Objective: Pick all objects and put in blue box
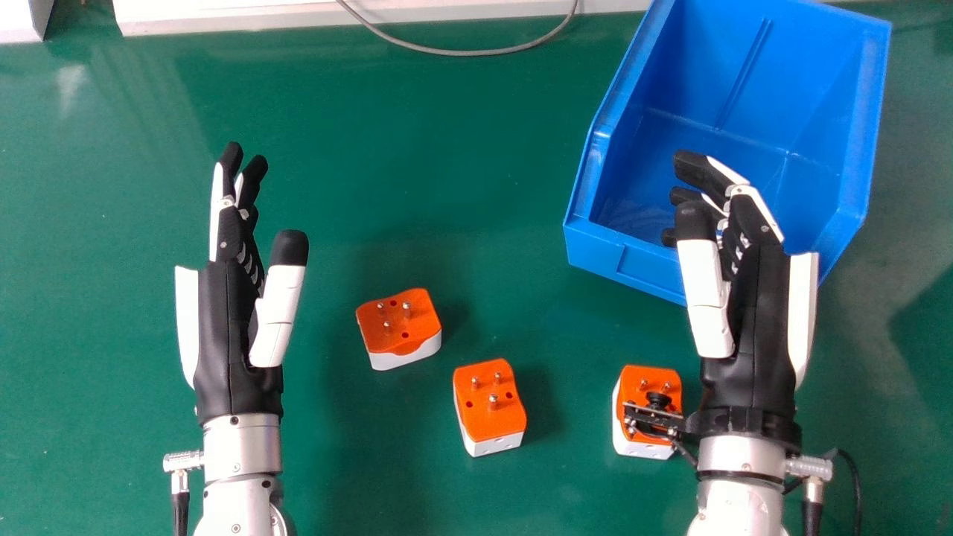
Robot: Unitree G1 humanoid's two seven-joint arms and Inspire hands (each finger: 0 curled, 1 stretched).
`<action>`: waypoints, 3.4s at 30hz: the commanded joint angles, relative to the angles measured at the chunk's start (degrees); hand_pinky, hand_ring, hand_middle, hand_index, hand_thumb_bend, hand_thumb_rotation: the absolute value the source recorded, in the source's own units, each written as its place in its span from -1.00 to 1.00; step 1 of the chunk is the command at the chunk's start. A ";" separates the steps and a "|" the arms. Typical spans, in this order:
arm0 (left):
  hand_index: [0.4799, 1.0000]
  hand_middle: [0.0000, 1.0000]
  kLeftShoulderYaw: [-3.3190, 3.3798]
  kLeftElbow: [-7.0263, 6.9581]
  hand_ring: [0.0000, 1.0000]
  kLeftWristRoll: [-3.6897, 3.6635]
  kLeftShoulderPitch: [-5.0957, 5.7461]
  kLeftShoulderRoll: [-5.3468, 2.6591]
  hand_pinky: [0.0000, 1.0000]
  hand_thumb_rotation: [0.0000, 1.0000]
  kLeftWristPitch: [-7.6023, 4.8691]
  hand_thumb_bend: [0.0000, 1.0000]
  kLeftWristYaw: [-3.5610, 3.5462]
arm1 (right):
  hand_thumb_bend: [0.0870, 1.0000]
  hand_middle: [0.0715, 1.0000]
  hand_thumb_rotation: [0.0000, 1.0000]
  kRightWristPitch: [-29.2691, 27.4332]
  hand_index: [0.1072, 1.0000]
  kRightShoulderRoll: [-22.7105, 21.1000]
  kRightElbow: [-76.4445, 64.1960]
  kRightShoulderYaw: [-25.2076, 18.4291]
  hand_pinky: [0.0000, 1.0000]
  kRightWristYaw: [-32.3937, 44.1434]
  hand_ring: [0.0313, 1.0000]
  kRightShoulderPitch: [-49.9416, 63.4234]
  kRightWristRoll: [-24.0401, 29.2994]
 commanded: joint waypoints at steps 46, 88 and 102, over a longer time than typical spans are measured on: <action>0.86 0.89 -0.31 -0.23 0.95 -0.38 -0.71 -0.81 1.00 0.78 -0.66 0.78 -0.54 | 0.45 0.50 0.69 34.38 0.50 -26.38 -32.08 6.88 0.18 47.02 0.43 2.93 -21.52; 0.86 0.89 -0.22 -0.46 0.96 -1.18 -0.18 -0.98 1.00 0.77 -0.76 0.74 -1.48 | 0.57 0.54 -0.11 23.82 0.58 -26.26 -34.61 2.35 0.22 45.86 0.46 6.35 -4.70; 0.87 0.90 -0.14 -0.88 0.96 -1.21 0.40 -0.93 1.00 0.75 -0.93 0.74 -1.75 | 0.54 0.45 -0.24 13.12 0.50 -25.65 -31.06 0.28 0.11 43.06 0.36 7.41 1.55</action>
